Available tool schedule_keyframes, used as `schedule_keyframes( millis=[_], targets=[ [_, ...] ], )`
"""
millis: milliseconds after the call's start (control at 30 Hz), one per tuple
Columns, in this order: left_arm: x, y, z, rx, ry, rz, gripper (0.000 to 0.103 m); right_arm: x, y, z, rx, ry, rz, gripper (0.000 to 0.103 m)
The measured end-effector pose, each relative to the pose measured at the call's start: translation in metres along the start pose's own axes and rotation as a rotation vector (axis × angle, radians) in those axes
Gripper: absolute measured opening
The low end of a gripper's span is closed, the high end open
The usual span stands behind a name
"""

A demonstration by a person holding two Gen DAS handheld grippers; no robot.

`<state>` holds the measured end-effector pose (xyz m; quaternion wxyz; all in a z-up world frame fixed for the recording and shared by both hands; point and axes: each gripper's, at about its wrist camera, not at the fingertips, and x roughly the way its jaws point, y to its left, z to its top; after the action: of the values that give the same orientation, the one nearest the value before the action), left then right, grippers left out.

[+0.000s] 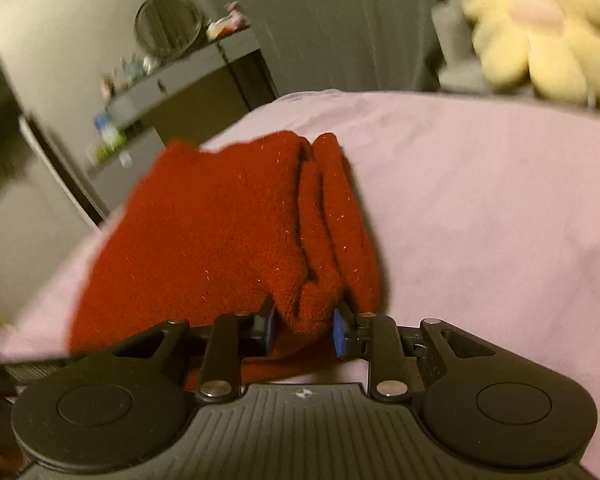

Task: Fold small clothes

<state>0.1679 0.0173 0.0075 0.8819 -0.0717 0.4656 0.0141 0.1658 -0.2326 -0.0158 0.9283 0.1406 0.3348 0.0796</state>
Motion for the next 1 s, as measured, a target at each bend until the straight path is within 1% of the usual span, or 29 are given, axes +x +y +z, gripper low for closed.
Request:
schedule_keyframes(
  millis=[33,67,133,167,200,233,267,300,333,400,433,467,533,567,633,667,700,767,800,833,900,1000],
  targets=[
    [-0.003,0.002,0.0,0.002,0.014,-0.01,0.101,-0.002,0.001,-0.001,-0.028,-0.001,-0.017,0.038],
    [-0.009,0.005,-0.001,0.01,0.023,-0.02,0.101,-0.006,0.001,0.002,-0.051,0.0,-0.03,0.048],
    [-0.025,0.012,-0.002,0.03,0.012,-0.013,0.101,-0.02,-0.002,0.01,-0.066,-0.024,-0.053,0.055],
    [-0.036,0.015,-0.001,0.039,-0.011,-0.003,0.101,-0.029,-0.002,0.015,-0.076,-0.048,-0.066,0.057],
    [-0.046,0.019,0.001,0.039,-0.048,-0.004,0.101,-0.037,-0.001,0.019,-0.083,-0.074,-0.081,0.057],
    [-0.053,0.023,0.004,0.024,-0.076,-0.001,0.101,-0.043,0.003,0.024,-0.094,-0.116,-0.105,0.057],
    [-0.056,0.025,0.009,0.0,-0.098,0.0,0.101,-0.046,0.008,0.028,-0.11,-0.143,-0.112,0.057],
    [-0.057,0.025,0.015,-0.025,-0.122,-0.008,0.101,-0.046,0.015,0.03,-0.132,-0.154,-0.094,0.057],
    [-0.055,0.025,0.021,-0.047,-0.138,-0.019,0.101,-0.041,0.026,0.033,-0.162,-0.151,-0.052,0.056],
    [-0.046,0.018,0.033,-0.069,-0.145,-0.02,0.101,-0.031,0.049,0.031,-0.232,-0.148,0.022,0.056],
    [-0.038,0.012,0.038,-0.058,-0.143,-0.011,0.101,-0.025,0.062,0.028,-0.29,-0.157,0.052,0.052],
    [-0.031,0.005,0.042,-0.037,-0.136,0.004,0.101,-0.017,0.075,0.024,-0.359,-0.163,0.061,0.052],
    [-0.017,-0.006,0.045,0.001,-0.132,0.042,0.102,-0.001,0.087,0.019,-0.434,-0.143,0.02,0.051],
    [-0.013,-0.009,0.045,0.016,-0.131,0.047,0.102,0.009,0.088,0.016,-0.465,-0.122,-0.028,0.05],
    [-0.006,-0.016,0.044,0.035,-0.131,0.023,0.102,0.02,0.075,0.009,-0.501,-0.114,-0.093,0.051],
    [-0.003,-0.019,0.043,0.04,-0.133,0.017,0.103,0.023,0.066,0.007,-0.497,-0.119,-0.118,0.051],
    [0.001,-0.021,0.043,0.052,-0.13,0.004,0.103,0.029,0.055,0.007,-0.477,-0.103,-0.171,0.056],
    [0.008,-0.025,0.042,0.064,-0.136,-0.006,0.103,0.034,0.02,0.012,-0.325,-0.077,-0.099,0.061],
    [0.011,-0.026,0.042,0.064,-0.14,-0.001,0.103,0.034,0.009,0.015,-0.259,-0.062,-0.071,0.063],
    [0.011,-0.026,0.042,0.064,-0.143,0.005,0.103,0.034,0.007,0.017,-0.257,-0.056,-0.067,0.063],
    [0.006,-0.025,0.041,0.052,-0.147,0.019,0.103,0.028,0.015,0.019,-0.303,-0.057,-0.077,0.063],
    [-0.008,-0.015,0.036,0.02,-0.156,0.031,0.103,0.004,0.017,0.015,-0.273,-0.077,-0.042,0.063]
  ],
)
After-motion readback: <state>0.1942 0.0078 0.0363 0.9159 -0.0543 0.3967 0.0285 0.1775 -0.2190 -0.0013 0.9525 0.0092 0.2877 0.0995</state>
